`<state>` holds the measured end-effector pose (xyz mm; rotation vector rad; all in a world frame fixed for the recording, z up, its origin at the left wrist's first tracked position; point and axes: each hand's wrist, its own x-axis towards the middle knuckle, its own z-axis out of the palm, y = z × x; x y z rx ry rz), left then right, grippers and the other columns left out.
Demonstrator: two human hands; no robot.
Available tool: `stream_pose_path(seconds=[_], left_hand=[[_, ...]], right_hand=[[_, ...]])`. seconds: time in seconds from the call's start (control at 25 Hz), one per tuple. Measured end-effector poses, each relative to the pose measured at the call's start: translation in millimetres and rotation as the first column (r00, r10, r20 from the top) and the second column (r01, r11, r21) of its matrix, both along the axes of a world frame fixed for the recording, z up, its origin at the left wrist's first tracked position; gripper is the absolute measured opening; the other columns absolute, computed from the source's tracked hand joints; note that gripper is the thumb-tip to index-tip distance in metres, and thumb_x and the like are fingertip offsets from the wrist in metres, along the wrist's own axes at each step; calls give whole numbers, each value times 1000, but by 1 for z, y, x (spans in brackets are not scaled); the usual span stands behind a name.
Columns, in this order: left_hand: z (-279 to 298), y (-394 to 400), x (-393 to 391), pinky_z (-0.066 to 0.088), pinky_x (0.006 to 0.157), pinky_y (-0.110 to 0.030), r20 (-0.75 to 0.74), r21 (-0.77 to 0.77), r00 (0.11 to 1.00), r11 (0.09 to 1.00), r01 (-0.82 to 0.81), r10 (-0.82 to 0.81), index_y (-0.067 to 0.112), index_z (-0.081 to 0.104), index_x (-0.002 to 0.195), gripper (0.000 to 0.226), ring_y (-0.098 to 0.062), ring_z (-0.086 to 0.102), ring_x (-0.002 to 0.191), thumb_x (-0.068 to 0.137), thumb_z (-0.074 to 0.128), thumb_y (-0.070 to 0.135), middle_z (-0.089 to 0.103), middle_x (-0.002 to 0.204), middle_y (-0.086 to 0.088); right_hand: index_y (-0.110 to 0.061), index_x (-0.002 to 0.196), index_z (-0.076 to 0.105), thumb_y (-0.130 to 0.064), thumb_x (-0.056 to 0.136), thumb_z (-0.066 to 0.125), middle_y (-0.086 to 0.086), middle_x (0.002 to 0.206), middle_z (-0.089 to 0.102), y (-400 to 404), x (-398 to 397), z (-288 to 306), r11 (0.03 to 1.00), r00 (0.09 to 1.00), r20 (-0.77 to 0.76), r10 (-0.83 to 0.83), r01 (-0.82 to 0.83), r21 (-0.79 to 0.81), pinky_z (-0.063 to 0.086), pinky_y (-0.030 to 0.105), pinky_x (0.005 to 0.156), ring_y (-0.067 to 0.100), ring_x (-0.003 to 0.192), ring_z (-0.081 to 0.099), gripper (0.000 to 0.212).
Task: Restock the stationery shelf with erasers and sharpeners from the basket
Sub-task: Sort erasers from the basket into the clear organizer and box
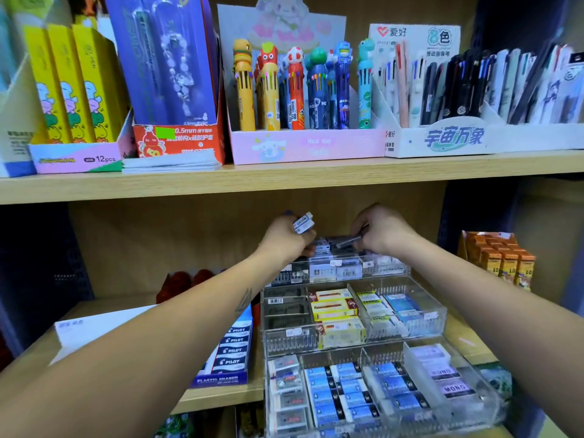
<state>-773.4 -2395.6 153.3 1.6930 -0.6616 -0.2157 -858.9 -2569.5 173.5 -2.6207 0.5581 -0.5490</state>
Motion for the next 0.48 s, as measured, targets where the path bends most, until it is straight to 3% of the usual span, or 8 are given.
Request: stream_pose_path(seconds=[0.08, 0.24, 0.36, 0.48], left_hand=[[-4, 0, 4, 59, 87, -42, -44, -49, 999, 999, -6, 4, 4, 57, 104, 8, -28, 70, 81, 97, 60, 5, 66, 94, -17], [-9, 3, 10, 59, 87, -38, -99, -104, 994, 994, 29, -40, -2, 53, 120, 26, -25, 70, 79, 96, 62, 4, 65, 89, -15], [-9, 5, 9, 58, 91, -40, -91, -106, 995, 994, 40, -49, -1, 57, 109, 15, -28, 70, 84, 95, 62, 3, 66, 93, -18], [-7, 7, 6, 61, 79, -31, -77, -115, 994, 991, 69, -78, -3, 56, 111, 17, -26, 68, 79, 96, 61, 1, 63, 95, -21]], right_hand=[[-18, 93, 75, -8, 82, 76, -2, 93, 67, 0, 8, -5, 1000, 1000, -8, 2, -3, -23, 40, 14, 52, 13, 80, 62, 15], [-17, 93, 76, -6, 84, 71, 1, 100, 70, 0, 21, -11, 996, 1000, 13, 14, -12, -91, 49, 20, 69, 16, 90, 65, 15], [-18, 95, 76, -5, 87, 68, 2, 107, 70, -1, 27, -18, 994, 1000, 6, 3, -3, -106, 54, 24, 81, 19, 97, 66, 17], [-24, 92, 76, -8, 89, 67, 0, 108, 70, -2, 27, -20, 993, 1000, -12, -23, 21, -119, 56, 27, 80, 19, 92, 66, 19]])
